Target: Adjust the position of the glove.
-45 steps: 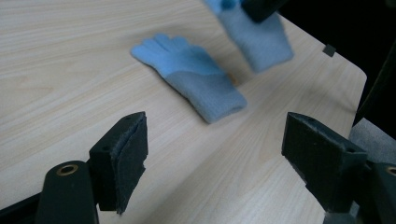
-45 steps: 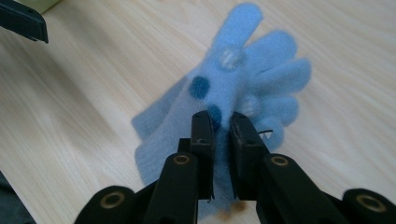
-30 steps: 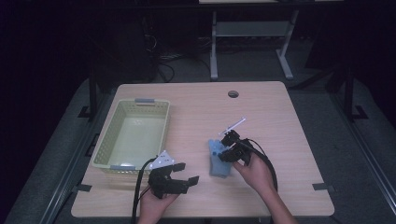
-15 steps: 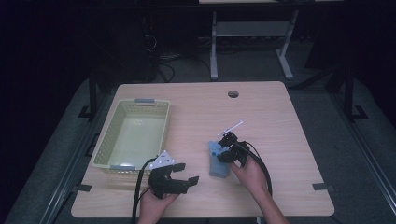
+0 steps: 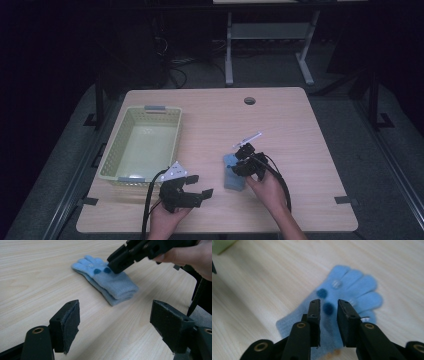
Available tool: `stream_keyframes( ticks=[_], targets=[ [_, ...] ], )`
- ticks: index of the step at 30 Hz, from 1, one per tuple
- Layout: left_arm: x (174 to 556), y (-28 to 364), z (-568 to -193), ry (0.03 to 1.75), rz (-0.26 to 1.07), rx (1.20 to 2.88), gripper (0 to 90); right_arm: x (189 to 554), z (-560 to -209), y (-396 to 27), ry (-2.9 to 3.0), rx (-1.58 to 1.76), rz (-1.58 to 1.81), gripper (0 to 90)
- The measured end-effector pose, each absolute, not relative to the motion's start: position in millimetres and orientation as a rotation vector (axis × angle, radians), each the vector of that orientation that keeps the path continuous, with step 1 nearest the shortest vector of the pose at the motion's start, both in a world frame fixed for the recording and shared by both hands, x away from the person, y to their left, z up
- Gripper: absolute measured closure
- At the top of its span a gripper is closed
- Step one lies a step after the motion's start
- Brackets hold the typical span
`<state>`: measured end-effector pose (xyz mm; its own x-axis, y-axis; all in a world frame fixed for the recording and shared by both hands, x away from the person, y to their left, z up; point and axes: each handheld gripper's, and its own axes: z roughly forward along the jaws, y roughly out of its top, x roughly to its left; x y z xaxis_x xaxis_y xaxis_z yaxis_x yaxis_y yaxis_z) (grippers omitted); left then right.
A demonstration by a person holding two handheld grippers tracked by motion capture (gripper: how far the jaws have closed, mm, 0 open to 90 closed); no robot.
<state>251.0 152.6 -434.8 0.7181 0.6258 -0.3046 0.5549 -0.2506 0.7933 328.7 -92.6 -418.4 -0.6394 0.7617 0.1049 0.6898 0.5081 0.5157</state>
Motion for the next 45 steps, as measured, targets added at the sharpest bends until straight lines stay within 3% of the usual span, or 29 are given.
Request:
stream_keyframes(
  ticks=[5, 13, 16, 24, 36, 45],
  targets=[
    [251.4, 152.0, -435.4, 0.913, 0.087, 1.925, 24.5, 334.6, -435.7, -90.9, 2.660, 1.300, 0.754, 71.6],
    [257.2, 149.1, -436.3, 0.926, 0.043, 1.926, 24.8, 329.6, -424.2, -108.6, 2.611, 1.354, 0.887, 56.7],
    [259.7, 146.4, -434.9, 0.941, 0.025, 1.909, 25.7, 327.3, -420.8, -120.8, 2.572, 1.405, 0.944, 46.9],
    [271.1, 139.3, -437.5, 0.997, -0.030, 1.880, 26.3, 323.8, -424.6, -141.6, 2.550, 1.511, 1.044, 41.0],
    [295.9, 118.6, -445.9, 1.063, -0.137, 1.869, 26.6, 320.7, -437.9, -155.1, 2.512, 1.610, 1.125, 39.0],
    [311.0, 107.3, -451.1, 1.141, -0.213, 1.849, 32.3, 323.3, -447.0, -149.7, 2.523, 1.662, 1.152, 39.7]
  ],
)
